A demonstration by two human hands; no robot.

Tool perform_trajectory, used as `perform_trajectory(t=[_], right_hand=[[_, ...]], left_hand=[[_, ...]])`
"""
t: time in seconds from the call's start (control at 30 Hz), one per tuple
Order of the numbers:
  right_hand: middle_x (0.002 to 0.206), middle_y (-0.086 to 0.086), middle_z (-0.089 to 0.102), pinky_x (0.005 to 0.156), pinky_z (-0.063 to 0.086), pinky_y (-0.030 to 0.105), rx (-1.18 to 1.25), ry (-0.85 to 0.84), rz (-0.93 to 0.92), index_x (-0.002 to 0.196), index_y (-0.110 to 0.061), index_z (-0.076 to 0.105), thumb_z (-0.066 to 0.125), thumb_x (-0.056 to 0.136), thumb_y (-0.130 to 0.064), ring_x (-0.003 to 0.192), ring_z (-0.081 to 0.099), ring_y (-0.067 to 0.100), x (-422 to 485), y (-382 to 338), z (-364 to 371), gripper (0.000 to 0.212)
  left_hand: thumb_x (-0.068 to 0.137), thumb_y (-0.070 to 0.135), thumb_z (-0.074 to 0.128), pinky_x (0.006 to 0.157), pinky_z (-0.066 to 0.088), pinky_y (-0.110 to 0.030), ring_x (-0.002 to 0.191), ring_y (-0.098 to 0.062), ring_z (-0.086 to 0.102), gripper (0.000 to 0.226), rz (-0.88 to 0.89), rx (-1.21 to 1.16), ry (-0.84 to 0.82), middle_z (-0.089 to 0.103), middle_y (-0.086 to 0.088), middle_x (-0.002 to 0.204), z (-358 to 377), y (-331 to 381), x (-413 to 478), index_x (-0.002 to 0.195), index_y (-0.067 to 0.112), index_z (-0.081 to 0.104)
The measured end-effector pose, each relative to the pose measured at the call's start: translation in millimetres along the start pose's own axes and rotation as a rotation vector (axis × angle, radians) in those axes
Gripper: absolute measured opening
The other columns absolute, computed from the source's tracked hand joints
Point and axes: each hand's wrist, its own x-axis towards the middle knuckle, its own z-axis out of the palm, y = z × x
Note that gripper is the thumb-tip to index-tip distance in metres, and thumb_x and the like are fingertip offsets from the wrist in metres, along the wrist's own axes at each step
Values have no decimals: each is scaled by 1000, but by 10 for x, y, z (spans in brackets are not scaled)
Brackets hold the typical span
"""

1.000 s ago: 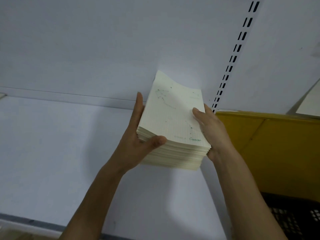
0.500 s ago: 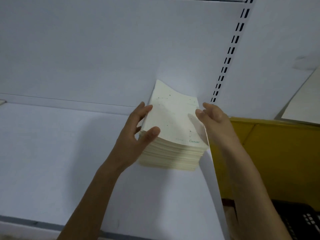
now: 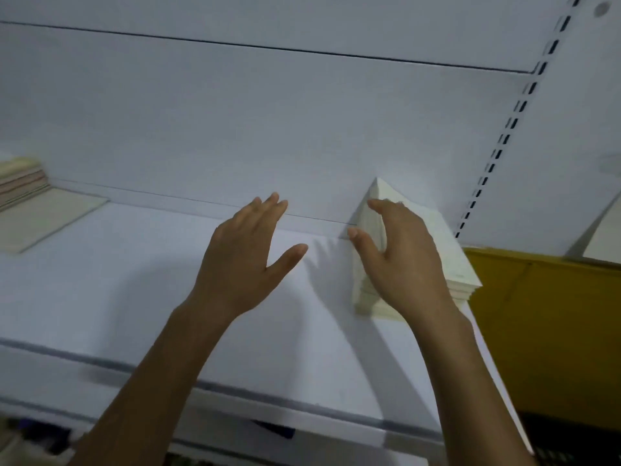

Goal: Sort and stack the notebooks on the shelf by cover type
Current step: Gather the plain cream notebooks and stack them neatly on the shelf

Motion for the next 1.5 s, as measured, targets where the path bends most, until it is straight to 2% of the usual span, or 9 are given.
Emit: perform_trajectory(t=[0.13,0.27,0.37,0.7,0.9,1.2,1.3,1.4,1.5], right_hand=[[147,7,42,112,20,33,5,-84,-119,140,-18,43,51,95,-41,140,28,22,-262,-705,444,51],[153,5,32,116,15,35,5,-213,-163,144,-21,37,45,96,-46,144,20,21,-562,-1323,980,55],[155,4,30,117,14,35,38,-284,-208,145,-24,35,44,95,-48,145,19,21,-770,-1814,1382,56],[159,7,17,116,5,33,109,-512,-489,149,-23,24,41,96,-48,147,9,21,-1025,-3097,2439,61],[159,7,16,117,8,36,103,-551,-490,149,-23,21,42,96,-49,147,9,23,-757,-3449,3083,63],[158,13,17,117,12,44,85,-579,-492,149,-17,24,46,95,-47,146,10,29,231,-4211,4209,65],[160,14,8,118,8,46,-24,-576,-427,151,-18,16,43,92,-56,147,2,29,516,-4205,4563,75],[160,14,-6,116,-1,49,-119,-648,-317,153,-20,2,41,83,-72,147,-10,28,634,-4103,4823,95],[159,15,-7,116,-4,49,-174,-681,-298,152,-17,-2,24,76,-82,146,-11,29,602,-4021,4942,103]], left_hand=[[85,70,28,111,15,-35,144,-18,20,79,-104,137,-37,24,4,156,-481,-632,-573,148,22,27],[83,72,21,114,15,-36,145,-15,13,83,-190,189,-85,16,5,158,-900,-1220,-1196,150,23,20],[85,73,26,114,14,-36,146,-12,9,80,-266,203,-93,12,8,158,-1189,-1645,-1681,150,26,18],[80,75,15,116,20,-39,145,-16,15,89,-532,313,-79,15,4,158,-1867,-2697,-2691,150,20,22],[84,73,17,116,10,-31,146,-9,4,82,-564,301,-141,3,10,158,-1777,-3281,-2666,151,26,11],[85,66,25,117,17,-39,145,-14,12,77,-508,270,-159,14,5,158,-2028,-4467,-1948,150,25,17],[85,64,30,114,26,-42,142,-14,23,75,-515,166,-142,23,5,156,-1981,-4785,-1737,149,25,22],[88,60,37,113,26,-38,140,-12,24,70,-517,101,-165,27,6,154,-1852,-5048,-1573,148,26,24],[91,55,42,111,23,-33,139,-11,25,65,-512,77,-180,30,6,153,-1739,-5300,-1411,147,25,27]])
